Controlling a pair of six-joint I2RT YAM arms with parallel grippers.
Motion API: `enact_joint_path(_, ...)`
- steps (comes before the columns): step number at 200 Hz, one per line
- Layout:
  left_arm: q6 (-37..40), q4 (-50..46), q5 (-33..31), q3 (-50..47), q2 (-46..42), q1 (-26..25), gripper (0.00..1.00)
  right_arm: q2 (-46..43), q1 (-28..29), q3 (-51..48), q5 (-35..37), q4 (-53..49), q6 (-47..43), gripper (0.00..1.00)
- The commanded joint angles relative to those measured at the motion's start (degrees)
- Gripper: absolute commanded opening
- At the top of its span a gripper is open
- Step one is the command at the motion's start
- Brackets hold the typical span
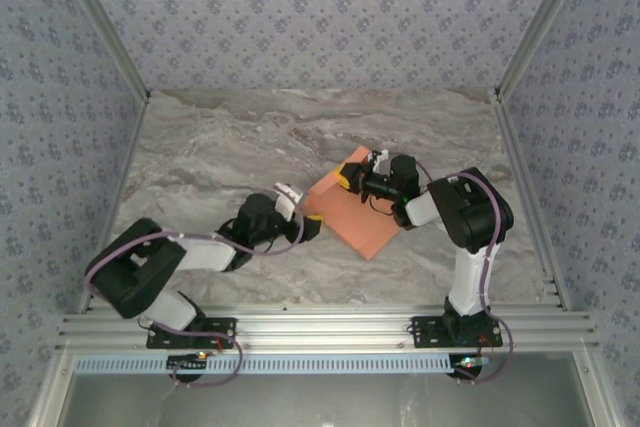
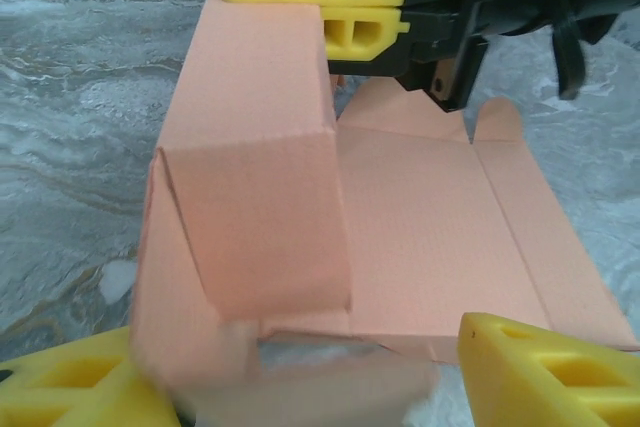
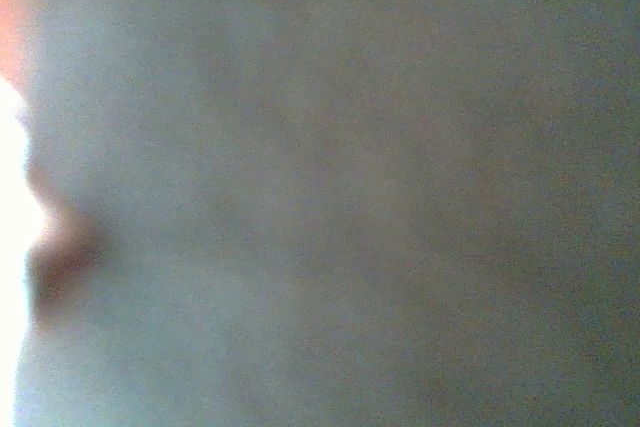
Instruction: Fold the paper box
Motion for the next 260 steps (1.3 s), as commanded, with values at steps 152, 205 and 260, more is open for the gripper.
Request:
enact_joint_path(152, 7.39, 4.02, -4.20, -1.10, 0.83, 6.62, 0.78, 0.47, -0.47, -0.06, -0.09, -0.50, 0.20, 0.00)
enact_joint_path(205, 9.92, 9.32, -0.55, 2.00, 6.59, 4.83, 0.72, 0.56, -0.05, 0.56, 0.04, -0.90, 0.20, 0.00)
enact_joint_path(260, 7.74, 9.91, -0.10, 4.56, 10.26, 4.02, 0.65, 0.56, 0.28, -0.37, 0.88, -0.43, -0.01, 0.00)
